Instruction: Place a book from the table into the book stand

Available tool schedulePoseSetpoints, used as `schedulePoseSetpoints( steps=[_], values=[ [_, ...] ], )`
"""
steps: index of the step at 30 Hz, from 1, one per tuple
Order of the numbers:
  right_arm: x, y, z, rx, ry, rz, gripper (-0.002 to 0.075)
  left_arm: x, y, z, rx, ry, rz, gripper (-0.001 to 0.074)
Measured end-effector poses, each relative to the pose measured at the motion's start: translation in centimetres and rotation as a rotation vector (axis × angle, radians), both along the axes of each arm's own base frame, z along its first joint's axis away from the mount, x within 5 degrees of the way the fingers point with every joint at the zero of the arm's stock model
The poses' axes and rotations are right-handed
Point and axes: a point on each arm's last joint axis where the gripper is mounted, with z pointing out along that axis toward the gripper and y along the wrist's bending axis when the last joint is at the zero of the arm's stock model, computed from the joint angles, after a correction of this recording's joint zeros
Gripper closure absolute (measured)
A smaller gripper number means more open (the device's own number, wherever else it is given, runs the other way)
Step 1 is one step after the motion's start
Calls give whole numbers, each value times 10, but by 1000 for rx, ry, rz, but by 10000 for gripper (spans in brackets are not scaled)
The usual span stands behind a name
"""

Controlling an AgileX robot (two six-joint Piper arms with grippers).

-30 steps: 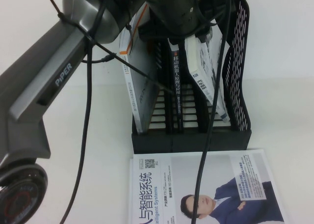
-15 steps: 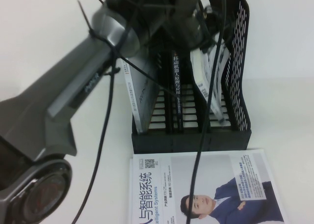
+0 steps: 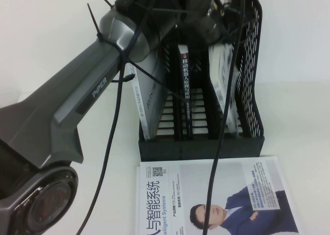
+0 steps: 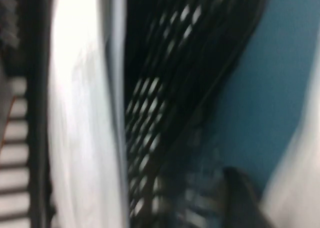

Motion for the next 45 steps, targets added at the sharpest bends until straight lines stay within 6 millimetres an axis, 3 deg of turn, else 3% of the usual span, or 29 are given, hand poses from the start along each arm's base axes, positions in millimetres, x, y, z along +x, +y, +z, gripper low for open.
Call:
schedulePoseSetpoints(
  steps=[3, 5, 9, 14, 16, 19, 23, 25, 29, 36, 41, 45],
  values=[
    [0, 0, 0, 0, 0, 0, 727, 2, 0, 3, 1, -43, -21, 364],
    [0, 0, 0, 2, 1, 0, 727, 2, -1, 4, 12, -61, -35, 328],
    [0, 0, 0, 4, 2, 0, 727, 4, -2, 8, 14, -123, -65, 304],
    [0, 0, 0, 2, 2, 2, 727, 4, 0, 28, 13, -222, -75, 307],
    [0, 0, 0, -6, 2, 13, 727, 1, 5, 44, 33, -287, -76, 339],
    [-2, -1, 2, -10, -6, 23, 727, -11, 22, 79, 82, -392, -56, 457],
    [-8, -4, 10, -6, -53, 31, 727, -39, 57, 132, 157, -512, 21, 655],
    [-12, -7, 15, 0, -92, 34, 727, -55, 76, 154, 204, -566, 62, 699],
    [-23, -13, 28, 20, -170, 42, 727, -86, 112, 189, 269, -622, 150, 729],
    [-52, -28, 49, 71, -293, 35, 727, -130, 153, 219, 344, -637, 189, 734],
    [-85, -45, 63, 115, -393, 20, 727, -153, 164, 230, 349, -655, 104, 734],
    [-107, -57, 67, 145, -438, 0, 727, -162, 163, 232, 329, -662, 30, 735]
  ],
)
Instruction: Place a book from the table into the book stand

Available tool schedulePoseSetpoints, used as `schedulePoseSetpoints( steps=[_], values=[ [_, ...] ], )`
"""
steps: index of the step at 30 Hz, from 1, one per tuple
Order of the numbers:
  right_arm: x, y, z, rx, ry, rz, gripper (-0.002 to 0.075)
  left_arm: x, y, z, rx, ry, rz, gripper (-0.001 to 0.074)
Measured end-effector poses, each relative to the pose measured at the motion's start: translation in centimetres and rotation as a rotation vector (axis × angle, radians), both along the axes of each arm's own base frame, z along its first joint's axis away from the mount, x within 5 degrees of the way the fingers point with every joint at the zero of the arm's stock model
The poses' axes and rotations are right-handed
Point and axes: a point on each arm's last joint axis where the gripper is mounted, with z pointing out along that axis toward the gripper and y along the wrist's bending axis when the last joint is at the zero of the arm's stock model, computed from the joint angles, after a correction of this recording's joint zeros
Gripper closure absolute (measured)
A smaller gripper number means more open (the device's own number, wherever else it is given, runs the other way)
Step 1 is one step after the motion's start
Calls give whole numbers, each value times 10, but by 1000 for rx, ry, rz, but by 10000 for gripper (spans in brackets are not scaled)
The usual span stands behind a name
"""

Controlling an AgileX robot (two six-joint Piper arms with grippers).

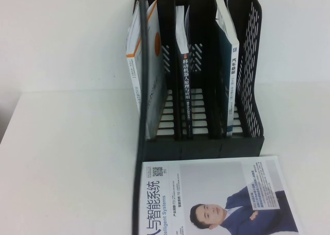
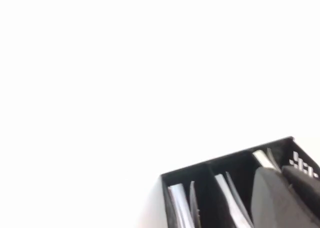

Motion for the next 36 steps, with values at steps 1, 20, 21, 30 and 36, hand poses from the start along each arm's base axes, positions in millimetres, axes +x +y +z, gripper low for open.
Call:
schedulePoseSetpoints(
  steps=[1, 20, 21, 30, 36],
  values=[
    [-3, -1, -2, 1, -2, -1, 727, -1, 0, 0, 0, -1, -8, 735],
    [8, 23, -83, 50, 117, 171, 728, -18, 34, 18, -68, -88, 226, 736],
    [8, 24, -83, 48, 115, 173, 728, -22, 33, 19, -69, -92, 206, 736],
    [7, 24, -102, 27, 63, 213, 728, -83, 35, 41, -119, -163, -15, 737],
    [-11, 16, -127, 41, 36, 216, 728, -103, 40, 41, -97, -169, -78, 735]
  ],
)
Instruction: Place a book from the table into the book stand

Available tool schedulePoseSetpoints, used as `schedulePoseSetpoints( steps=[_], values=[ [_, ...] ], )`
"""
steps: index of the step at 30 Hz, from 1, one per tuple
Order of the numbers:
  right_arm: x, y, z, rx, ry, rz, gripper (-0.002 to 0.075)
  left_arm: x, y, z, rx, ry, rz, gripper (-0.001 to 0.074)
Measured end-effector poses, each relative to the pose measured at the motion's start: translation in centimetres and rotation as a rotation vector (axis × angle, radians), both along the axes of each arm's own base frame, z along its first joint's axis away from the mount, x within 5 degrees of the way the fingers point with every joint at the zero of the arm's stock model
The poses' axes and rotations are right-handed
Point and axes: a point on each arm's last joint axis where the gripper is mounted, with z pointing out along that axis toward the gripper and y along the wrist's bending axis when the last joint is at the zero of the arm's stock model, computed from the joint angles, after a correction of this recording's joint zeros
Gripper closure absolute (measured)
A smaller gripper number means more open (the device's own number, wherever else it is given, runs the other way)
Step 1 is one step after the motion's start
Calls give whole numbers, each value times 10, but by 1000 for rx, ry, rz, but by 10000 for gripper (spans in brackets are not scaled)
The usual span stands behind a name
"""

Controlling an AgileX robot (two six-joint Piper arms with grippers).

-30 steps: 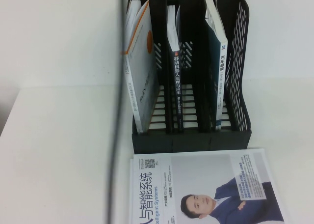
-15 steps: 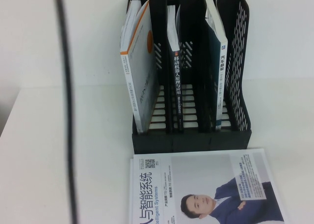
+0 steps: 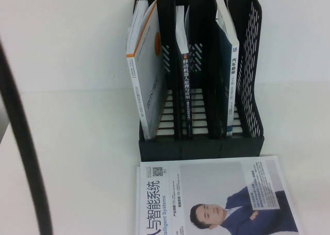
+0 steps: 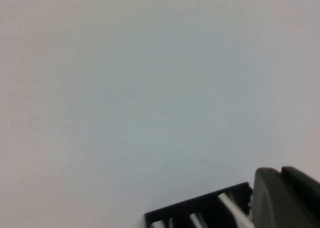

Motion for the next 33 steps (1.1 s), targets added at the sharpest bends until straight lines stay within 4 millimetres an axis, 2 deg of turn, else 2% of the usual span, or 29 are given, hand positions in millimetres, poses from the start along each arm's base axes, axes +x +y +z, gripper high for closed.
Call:
schedulePoseSetpoints(
  steps=[7, 15, 18, 27, 33],
  values=[
    [-21, -8, -13, 74, -27, 4, 728, 3, 1, -19, 92, 63, 49, 736],
    [-27, -9, -15, 103, -47, 7, 728, 5, -5, -67, 122, 162, 39, 736],
    [-27, -9, -15, 107, -45, 8, 728, 5, -3, -93, 102, 148, 51, 736],
    [-27, -9, -15, 107, -45, 8, 728, 0, 11, -193, 97, 138, 99, 736],
    [-27, -9, -15, 107, -45, 8, 728, 0, 13, -254, 170, 142, 106, 736]
  ],
)
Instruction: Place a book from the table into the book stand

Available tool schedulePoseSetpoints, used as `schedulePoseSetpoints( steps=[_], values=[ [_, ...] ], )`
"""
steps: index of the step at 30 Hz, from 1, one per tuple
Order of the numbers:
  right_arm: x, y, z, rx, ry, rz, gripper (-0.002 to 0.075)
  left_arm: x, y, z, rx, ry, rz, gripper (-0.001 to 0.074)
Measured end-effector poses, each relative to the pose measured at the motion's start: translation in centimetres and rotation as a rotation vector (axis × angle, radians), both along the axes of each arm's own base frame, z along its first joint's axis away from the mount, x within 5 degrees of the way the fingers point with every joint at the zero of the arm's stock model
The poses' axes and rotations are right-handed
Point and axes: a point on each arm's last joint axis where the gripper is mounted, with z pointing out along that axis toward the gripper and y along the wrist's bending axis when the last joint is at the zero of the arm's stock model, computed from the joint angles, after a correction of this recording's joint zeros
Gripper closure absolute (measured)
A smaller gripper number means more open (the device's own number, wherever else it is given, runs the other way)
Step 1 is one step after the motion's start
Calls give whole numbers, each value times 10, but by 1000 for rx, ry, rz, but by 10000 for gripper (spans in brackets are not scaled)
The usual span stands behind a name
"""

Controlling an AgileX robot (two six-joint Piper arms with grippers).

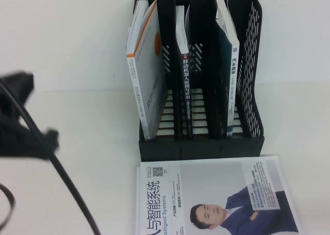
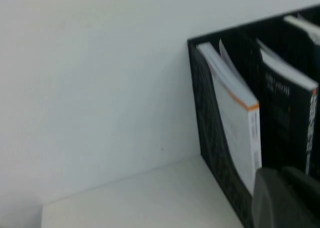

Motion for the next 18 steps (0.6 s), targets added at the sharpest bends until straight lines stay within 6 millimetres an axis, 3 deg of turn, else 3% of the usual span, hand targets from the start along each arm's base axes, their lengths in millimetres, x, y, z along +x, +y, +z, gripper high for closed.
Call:
schedulePoseSetpoints(
  steps=[7, 18],
  values=[
    [0, 0, 0, 0, 0, 0, 728, 2, -5, -44, 27, 24, -15, 736],
    [0, 0, 0, 0, 0, 0, 728, 3, 0, -51, 23, 52, 45, 737]
  ],
)
